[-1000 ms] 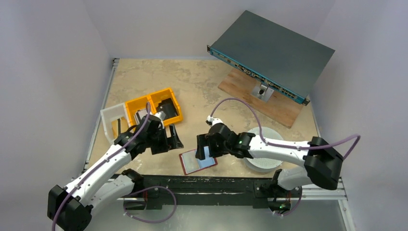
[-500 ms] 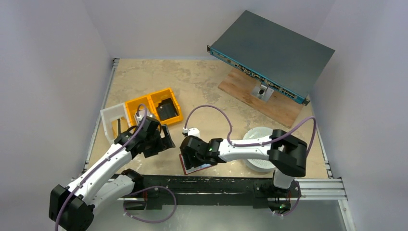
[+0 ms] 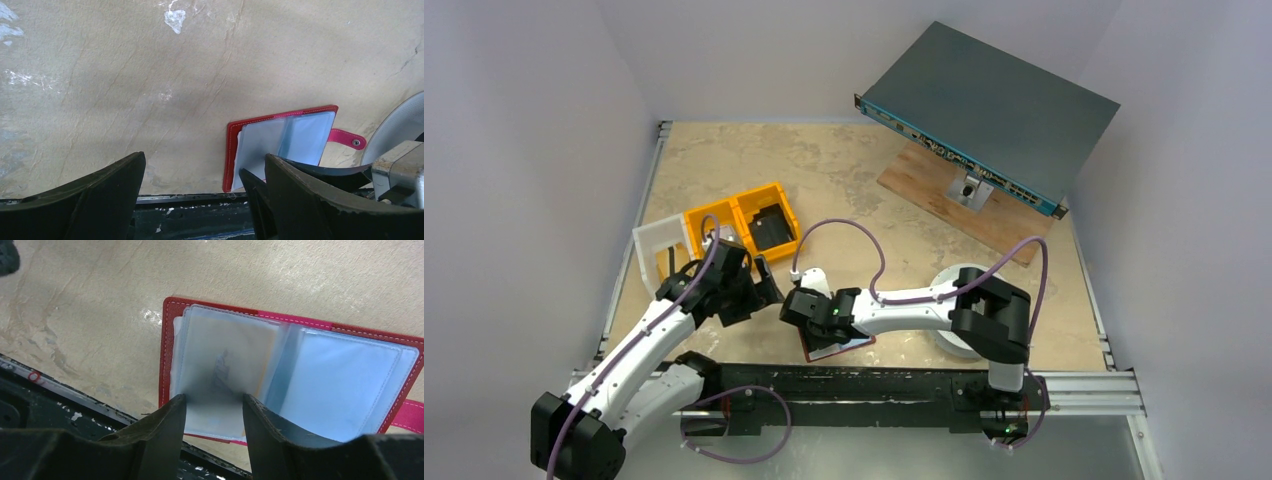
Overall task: Take the credit cards out of the card holder
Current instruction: Remove the credit card from the card holder.
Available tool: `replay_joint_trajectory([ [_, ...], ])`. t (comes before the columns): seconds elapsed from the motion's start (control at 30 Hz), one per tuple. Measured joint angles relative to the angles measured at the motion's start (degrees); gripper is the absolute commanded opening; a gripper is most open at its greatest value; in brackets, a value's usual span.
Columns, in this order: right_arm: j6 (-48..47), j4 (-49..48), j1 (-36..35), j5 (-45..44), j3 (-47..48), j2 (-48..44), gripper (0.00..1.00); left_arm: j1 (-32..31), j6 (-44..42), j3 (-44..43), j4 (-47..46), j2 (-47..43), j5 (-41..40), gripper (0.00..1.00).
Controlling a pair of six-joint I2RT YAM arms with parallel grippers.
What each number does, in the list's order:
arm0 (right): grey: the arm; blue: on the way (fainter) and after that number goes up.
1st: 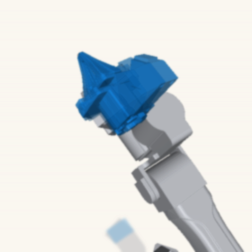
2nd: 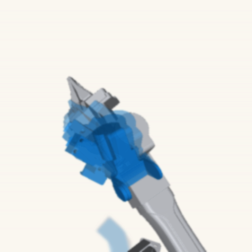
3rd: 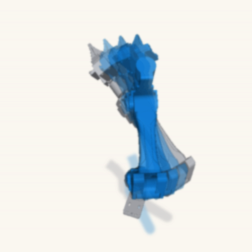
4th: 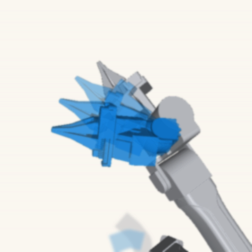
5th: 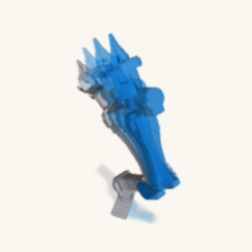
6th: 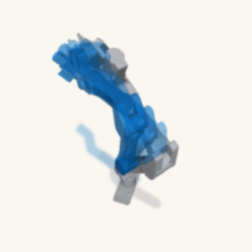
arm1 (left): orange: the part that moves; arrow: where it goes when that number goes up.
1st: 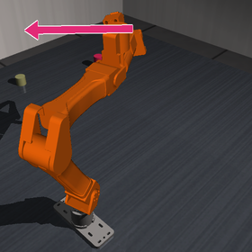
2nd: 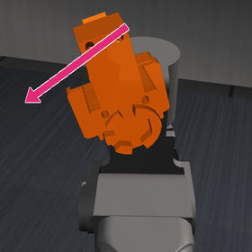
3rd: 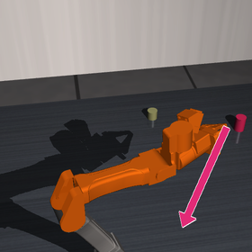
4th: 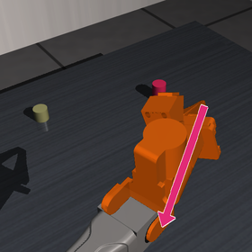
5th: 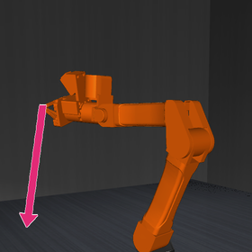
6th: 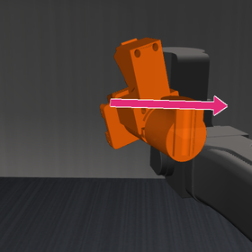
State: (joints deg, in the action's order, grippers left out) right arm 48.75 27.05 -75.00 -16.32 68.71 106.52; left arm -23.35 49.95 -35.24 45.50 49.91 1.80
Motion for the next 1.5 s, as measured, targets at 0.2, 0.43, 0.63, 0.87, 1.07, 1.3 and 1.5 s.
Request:
replay_joint_trajectory([
  [0.2,-0.4,4.1,-0.9,-2.2,4.3,3.0,0.47,0.0,0.0,0.5,-0.1,-0.1,1.1,0.89],
  [0.43,-0.7,5.5,-1.2,-2.6,5.9,4.2,0.21,0.0,0.0,1.1,-0.2,-0.4,2.4,0.89],
  [0.63,-0.5,2.3,-0.7,-1.2,2.9,2.4,0.08,0.0,0.0,1.9,-2.2,-0.4,5.1,0.84],
  [0.87,0.0,-4.5,1.4,3.1,-3.2,-1.6,0.01,-0.5,0.1,4.7,-8.1,2.4,12.0,0.71],
  [1.07,0.7,-11.5,3.9,8.0,-9.9,-5.8,0.00,-2.6,1.8,7.8,-15.4,4.5,17.8,0.60],
  [1.3,1.7,-17.5,7.1,13.6,-15.9,-12.1,0.00,-4.7,4.2,9.4,-22.5,7.5,21.2,0.53],
  [1.5,2.6,-22.3,8.3,16.6,-17.9,-14.1,0.00,-6.5,5.3,9.4,-26.8,10.2,22.2,0.49],
])
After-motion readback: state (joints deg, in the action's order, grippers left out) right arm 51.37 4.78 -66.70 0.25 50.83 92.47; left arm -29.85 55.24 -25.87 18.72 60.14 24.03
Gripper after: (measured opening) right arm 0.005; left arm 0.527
